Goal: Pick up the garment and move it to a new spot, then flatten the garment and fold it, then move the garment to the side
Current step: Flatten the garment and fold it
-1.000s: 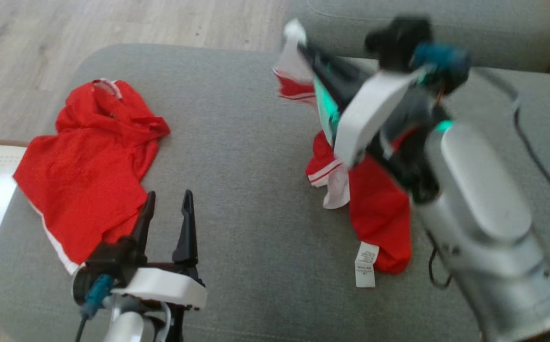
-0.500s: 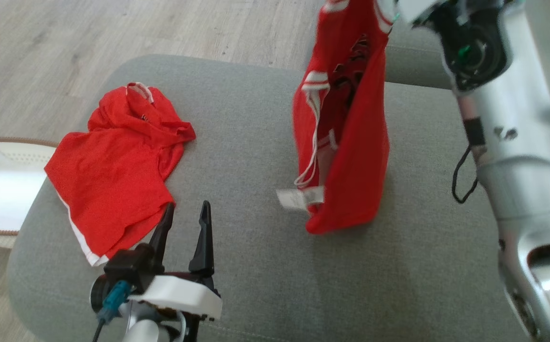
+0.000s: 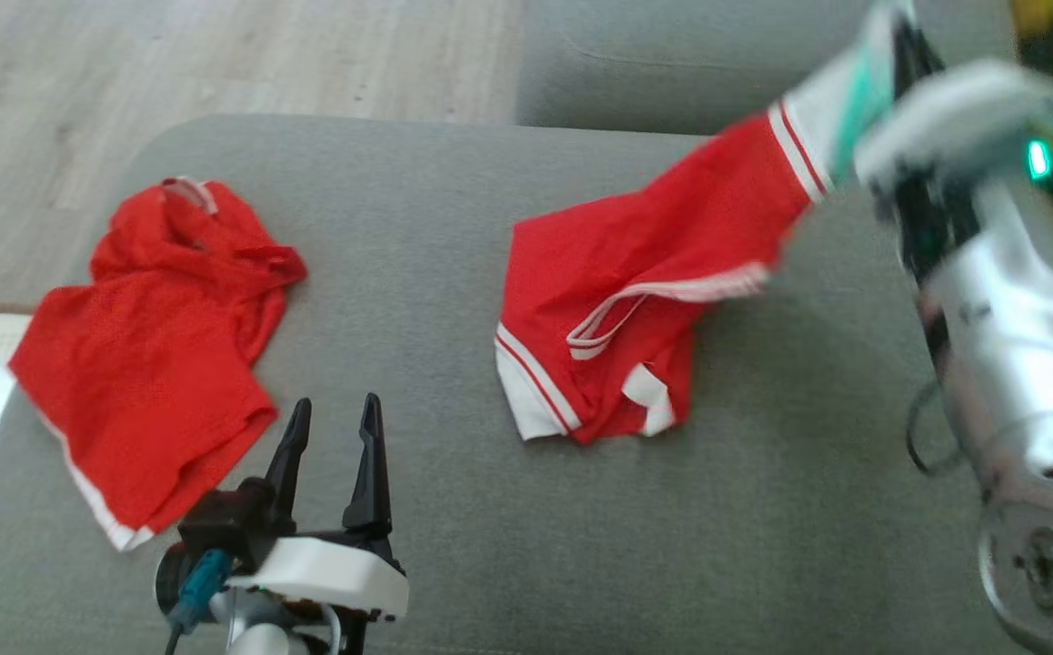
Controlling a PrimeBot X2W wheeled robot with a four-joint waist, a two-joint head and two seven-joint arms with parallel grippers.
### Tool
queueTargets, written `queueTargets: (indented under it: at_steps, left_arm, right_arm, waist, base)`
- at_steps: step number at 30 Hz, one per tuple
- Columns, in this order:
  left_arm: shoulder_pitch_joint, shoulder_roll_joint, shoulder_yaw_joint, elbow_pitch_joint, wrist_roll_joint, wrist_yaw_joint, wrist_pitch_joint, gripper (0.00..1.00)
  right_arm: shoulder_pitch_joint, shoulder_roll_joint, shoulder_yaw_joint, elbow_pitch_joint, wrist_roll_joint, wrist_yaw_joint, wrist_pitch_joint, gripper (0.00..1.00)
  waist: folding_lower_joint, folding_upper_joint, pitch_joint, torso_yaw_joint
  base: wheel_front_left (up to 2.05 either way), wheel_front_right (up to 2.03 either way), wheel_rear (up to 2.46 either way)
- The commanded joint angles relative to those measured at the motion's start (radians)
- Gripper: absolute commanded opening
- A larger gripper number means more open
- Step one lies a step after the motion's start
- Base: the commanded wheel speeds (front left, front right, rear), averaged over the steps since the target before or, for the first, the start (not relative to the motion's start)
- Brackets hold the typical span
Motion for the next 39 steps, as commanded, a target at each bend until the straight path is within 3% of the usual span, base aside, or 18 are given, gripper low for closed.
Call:
queueTargets:
  at_steps: [1, 5, 8, 18, 19, 20, 22, 23, 24, 29, 33, 37, 39]
  left_arm:
    - [-0.033, -0.001, 0.037, -0.043, 0.003, -0.002, -0.012, 1.0]
    - [-0.04, -0.001, 0.037, -0.043, 0.005, -0.008, -0.012, 1.0]
    - [-0.045, -0.001, 0.042, -0.044, 0.008, -0.009, -0.012, 1.0]
    - [-0.065, -0.001, 0.05, -0.037, 0.024, -0.023, -0.012, 1.0]
    - [-0.066, -0.001, 0.05, -0.036, 0.025, -0.025, -0.012, 1.0]
    - [-0.066, -0.001, 0.05, -0.036, 0.025, -0.025, -0.012, 1.0]
    - [-0.067, -0.001, 0.049, -0.035, 0.027, -0.026, -0.012, 1.0]
    - [-0.067, -0.001, 0.049, -0.034, 0.027, -0.027, -0.012, 1.0]
    - [-0.066, -0.001, 0.049, -0.033, 0.027, -0.027, -0.012, 1.0]
    - [-0.065, -0.001, 0.046, -0.033, 0.029, -0.029, -0.012, 1.0]
    - [-0.057, -0.001, 0.047, -0.031, 0.032, -0.03, -0.012, 1.0]
    - [-0.048, -0.001, 0.049, -0.031, 0.036, -0.031, -0.012, 1.0]
    - [-0.047, -0.001, 0.051, -0.032, 0.038, -0.032, -0.012, 1.0]
  right_arm:
    - [0.007, -0.023, -0.047, 0.021, -0.044, 0.007, -0.039, 0.0]
    - [0.089, -0.099, -0.195, 0.077, -0.129, 0.007, -0.083, 0.0]
    - [0.165, -0.121, -0.297, 0.085, -0.184, 0.007, -0.096, 0.0]
    - [0.299, -0.055, -0.54, 0.081, -0.384, 0.007, -0.104, 0.0]
    - [0.306, -0.05, -0.553, 0.07, -0.413, 0.007, -0.107, 0.16]
    - [0.306, -0.05, -0.553, 0.07, -0.413, 0.007, -0.107, 0.16]
    - [0.319, -0.037, -0.578, 0.036, -0.473, 0.007, -0.11, 0.46]
    - [0.326, -0.03, -0.592, 0.016, -0.501, 0.007, -0.111, 0.65]
    - [0.335, -0.023, -0.599, -0.009, -0.538, 0.007, -0.112, 0.97]
    - [0.385, 0.017, -0.612, -0.171, -0.729, 0.007, -0.121, 1.0]
    - [0.424, 0.032, -0.602, -0.275, -0.797, 0.007, -0.14, 1.0]
    - [0.455, 0.033, -0.476, -0.335, -0.724, 0.007, -0.172, 1.0]
    - [0.503, 0.033, -0.371, -0.468, -0.636, 0.007, -0.174, 1.0]
  waist:
    - [0.0, 0.0, 0.017, -0.027]
    - [0.0, 0.0, 0.034, -0.053]
    - [0.0, 0.0, 0.043, -0.072]
    - [0.0, 0.0, 0.054, -0.115]
    - [0.0, 0.0, 0.055, -0.116]
    - [0.0, 0.0, 0.055, -0.116]
    - [0.0, 0.0, 0.054, -0.12]
    - [0.0, 0.0, 0.052, -0.121]
    - [0.0, 0.0, 0.051, -0.121]
    - [0.0, 0.0, 0.05, -0.121]
    - [0.0, 0.0, 0.041, -0.118]
    - [0.0, 0.0, 0.034, -0.115]
    - [0.0, 0.0, 0.034, -0.115]
  base:
    - [0.0, 0.0, 0.0]
    - [0.0, 0.0, 0.0]
    - [0.0, 0.0, 0.0]
    - [0.0, 0.0, 0.0]
    - [0.0, 0.0, 0.0]
    - [0.0, 0.0, 0.0]
    - [0.0, 0.0, 0.0]
    - [0.0, 0.0, 0.0]
    - [0.0, 0.0, 0.0]
    - [0.0, 0.0, 0.0]
    - [0.0, 0.0, 0.0]
    - [0.0, 0.0, 0.0]
    - [0.0, 0.0, 0.0]
